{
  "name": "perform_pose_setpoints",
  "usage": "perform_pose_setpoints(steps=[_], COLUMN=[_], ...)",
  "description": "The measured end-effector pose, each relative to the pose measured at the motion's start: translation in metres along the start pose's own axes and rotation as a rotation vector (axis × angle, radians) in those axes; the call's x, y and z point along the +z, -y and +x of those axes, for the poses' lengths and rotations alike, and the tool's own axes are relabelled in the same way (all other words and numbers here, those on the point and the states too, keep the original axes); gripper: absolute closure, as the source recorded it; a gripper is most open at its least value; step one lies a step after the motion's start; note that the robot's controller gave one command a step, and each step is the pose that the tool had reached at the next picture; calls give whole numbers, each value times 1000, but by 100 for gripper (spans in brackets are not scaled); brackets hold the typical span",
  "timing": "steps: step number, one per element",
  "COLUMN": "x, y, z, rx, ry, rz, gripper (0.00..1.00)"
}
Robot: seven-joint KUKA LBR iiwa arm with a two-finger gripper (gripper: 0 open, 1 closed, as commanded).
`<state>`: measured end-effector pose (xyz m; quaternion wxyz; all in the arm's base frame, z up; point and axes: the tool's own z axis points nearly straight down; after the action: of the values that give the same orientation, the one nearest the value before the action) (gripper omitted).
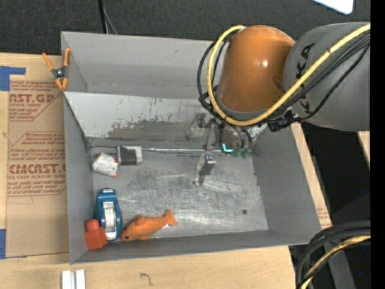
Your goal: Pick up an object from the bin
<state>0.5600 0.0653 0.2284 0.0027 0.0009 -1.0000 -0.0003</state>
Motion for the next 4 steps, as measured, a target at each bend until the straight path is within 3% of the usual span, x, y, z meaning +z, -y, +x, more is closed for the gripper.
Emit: perform_pose_setpoints(steps=[1, 2, 3, 4], x=[-4, 42, 97, 108], y=[0, 16, 41, 9], z=[-2, 15, 43, 46], rx=[1, -7, -47, -172], ry=[7, 14, 9, 2], rz=[-1, -1, 1, 4], gripper=[0, 0, 0, 0])
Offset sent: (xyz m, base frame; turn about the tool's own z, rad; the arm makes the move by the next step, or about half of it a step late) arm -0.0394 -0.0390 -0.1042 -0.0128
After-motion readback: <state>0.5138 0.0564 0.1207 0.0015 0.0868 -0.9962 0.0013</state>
